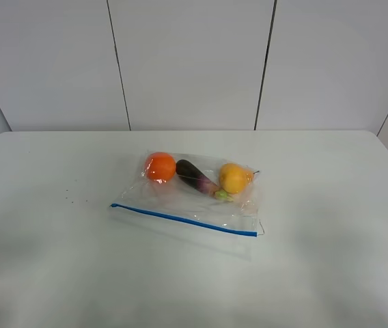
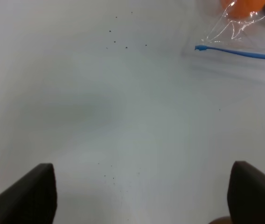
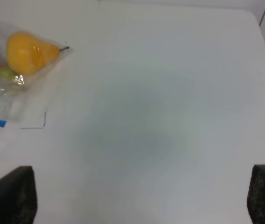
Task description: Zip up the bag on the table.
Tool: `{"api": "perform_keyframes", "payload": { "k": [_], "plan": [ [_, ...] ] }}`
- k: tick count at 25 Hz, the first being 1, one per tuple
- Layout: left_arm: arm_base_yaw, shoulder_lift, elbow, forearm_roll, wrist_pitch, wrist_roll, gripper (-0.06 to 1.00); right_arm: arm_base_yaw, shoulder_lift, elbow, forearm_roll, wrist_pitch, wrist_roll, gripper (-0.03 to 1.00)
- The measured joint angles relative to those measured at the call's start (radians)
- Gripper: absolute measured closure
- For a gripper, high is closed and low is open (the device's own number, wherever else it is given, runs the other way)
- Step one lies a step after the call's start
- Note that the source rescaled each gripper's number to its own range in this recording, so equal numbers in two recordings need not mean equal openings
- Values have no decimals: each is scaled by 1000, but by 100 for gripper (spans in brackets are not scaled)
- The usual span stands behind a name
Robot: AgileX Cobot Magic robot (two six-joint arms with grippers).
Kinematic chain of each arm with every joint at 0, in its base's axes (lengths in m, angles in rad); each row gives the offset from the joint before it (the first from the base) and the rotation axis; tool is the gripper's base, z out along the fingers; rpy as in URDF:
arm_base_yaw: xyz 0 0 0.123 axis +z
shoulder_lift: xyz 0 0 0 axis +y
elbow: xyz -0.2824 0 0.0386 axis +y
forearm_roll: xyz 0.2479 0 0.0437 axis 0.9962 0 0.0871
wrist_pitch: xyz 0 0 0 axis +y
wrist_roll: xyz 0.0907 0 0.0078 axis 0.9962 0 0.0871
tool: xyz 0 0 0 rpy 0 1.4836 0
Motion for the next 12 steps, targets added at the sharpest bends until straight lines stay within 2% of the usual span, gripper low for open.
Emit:
{"api": "perform_keyframes", "payload": {
  "k": [12],
  "plan": [
    [0, 0, 0, 0, 0, 0, -5, 0, 0, 3, -25, 0, 32, -3]
  ]
}}
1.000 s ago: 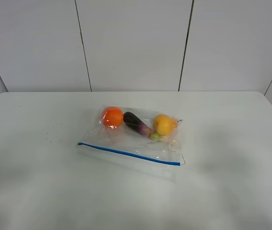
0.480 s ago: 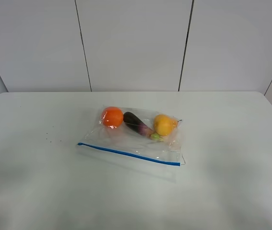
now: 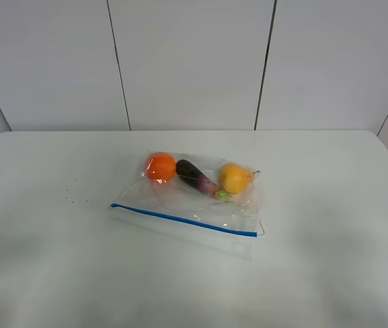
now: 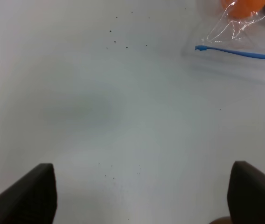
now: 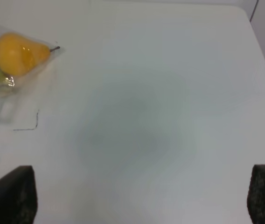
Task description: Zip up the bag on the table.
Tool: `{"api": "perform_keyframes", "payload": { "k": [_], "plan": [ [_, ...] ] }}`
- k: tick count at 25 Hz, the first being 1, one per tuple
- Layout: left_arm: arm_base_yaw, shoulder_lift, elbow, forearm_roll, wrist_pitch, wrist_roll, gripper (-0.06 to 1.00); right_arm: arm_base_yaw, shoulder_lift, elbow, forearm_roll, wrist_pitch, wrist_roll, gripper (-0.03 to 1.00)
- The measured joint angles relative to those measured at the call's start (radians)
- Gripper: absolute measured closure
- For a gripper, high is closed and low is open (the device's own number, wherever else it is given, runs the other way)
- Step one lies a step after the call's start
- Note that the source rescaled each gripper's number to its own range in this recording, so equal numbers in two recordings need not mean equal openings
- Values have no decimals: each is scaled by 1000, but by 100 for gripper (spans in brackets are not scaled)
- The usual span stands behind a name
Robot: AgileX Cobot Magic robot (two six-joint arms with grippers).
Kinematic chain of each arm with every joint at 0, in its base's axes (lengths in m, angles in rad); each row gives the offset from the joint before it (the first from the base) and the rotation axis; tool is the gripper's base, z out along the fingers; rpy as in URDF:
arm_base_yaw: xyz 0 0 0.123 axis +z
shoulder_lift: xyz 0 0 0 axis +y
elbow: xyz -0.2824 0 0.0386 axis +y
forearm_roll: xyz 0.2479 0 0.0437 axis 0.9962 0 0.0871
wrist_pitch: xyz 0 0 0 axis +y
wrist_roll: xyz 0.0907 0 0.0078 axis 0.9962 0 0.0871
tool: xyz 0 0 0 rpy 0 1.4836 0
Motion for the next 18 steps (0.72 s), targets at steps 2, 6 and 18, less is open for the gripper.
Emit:
{"api": "perform_keyframes", "payload": {
  "k": [2, 6, 18],
  "plan": [
    [0, 0, 0, 1, 0, 0, -5, 0, 0, 0, 0, 0, 1, -3],
    [0, 0, 0, 1, 0, 0, -5, 0, 0, 0, -1, 0, 1, -3],
    [0, 0, 0, 1, 0, 0, -5, 0, 0, 0, -3, 0, 2, -3]
  ]
}}
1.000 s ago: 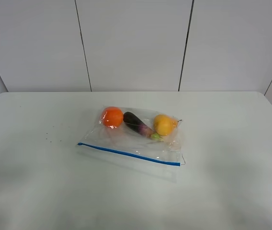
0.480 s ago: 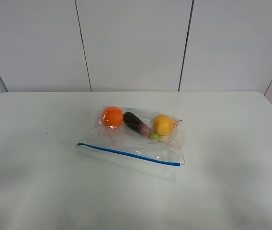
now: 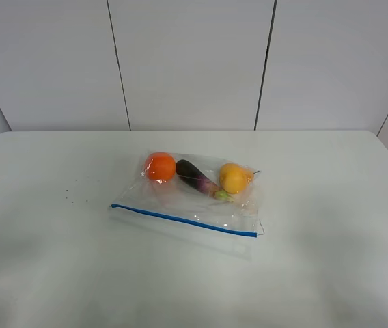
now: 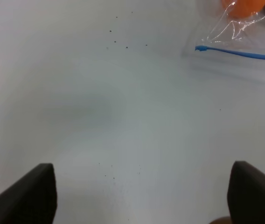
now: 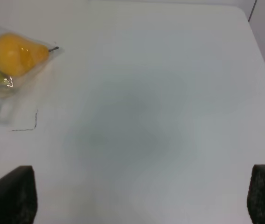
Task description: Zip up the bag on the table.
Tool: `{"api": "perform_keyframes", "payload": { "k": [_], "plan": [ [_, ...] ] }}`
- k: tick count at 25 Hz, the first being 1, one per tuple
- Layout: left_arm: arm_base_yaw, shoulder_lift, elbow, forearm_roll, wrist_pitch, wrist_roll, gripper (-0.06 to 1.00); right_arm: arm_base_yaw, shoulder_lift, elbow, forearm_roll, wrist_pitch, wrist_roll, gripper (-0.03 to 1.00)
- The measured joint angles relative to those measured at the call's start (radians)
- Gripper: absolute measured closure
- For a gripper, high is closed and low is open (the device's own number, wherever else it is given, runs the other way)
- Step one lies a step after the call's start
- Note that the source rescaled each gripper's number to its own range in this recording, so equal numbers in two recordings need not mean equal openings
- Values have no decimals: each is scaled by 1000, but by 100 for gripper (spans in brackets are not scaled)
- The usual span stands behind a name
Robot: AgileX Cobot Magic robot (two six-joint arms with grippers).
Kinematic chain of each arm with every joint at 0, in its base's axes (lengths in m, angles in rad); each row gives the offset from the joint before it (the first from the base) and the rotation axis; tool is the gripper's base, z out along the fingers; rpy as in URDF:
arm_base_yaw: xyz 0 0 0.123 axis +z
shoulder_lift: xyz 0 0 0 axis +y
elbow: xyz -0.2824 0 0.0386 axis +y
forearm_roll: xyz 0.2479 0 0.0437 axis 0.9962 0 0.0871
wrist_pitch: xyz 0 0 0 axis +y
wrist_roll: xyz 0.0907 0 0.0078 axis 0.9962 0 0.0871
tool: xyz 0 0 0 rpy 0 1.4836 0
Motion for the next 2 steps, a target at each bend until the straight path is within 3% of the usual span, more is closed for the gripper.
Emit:
{"api": "perform_keyframes", "payload": {
  "k": [2],
  "plan": [
    [0, 0, 0, 0, 0, 0, -5, 0, 0, 0, 0, 0, 0, -3]
  ]
}}
